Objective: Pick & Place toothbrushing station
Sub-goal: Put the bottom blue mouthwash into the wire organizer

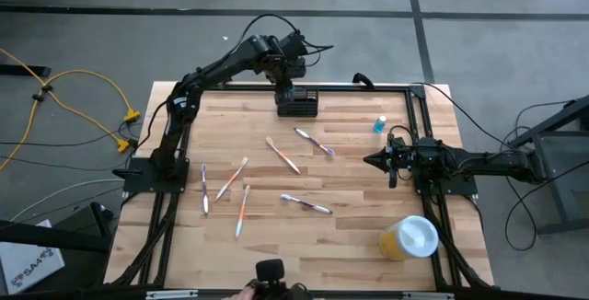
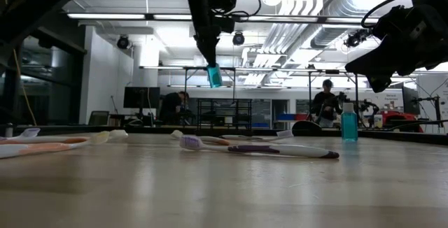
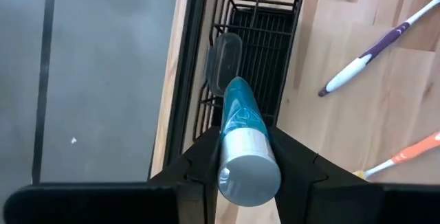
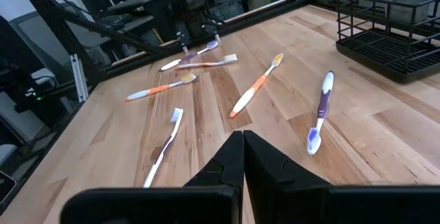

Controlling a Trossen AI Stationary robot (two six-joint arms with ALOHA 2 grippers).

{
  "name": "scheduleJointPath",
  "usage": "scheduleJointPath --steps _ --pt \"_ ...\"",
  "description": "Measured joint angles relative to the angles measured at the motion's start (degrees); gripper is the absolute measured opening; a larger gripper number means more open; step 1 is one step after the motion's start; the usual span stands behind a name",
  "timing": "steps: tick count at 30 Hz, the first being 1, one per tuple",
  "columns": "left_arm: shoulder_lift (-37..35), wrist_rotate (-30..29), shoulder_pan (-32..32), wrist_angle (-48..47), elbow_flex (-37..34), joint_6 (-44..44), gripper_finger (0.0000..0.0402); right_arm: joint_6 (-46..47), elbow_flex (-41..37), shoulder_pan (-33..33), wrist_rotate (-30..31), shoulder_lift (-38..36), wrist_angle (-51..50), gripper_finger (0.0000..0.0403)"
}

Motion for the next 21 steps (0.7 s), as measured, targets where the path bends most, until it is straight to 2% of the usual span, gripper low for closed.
scheduleJointPath --steps 21 --pt "4.9 -0.2 -0.6 2.5 0.0 1.6 0.0088 0.0 0.0 0.0 0.0 0.0 0.0 0.0002"
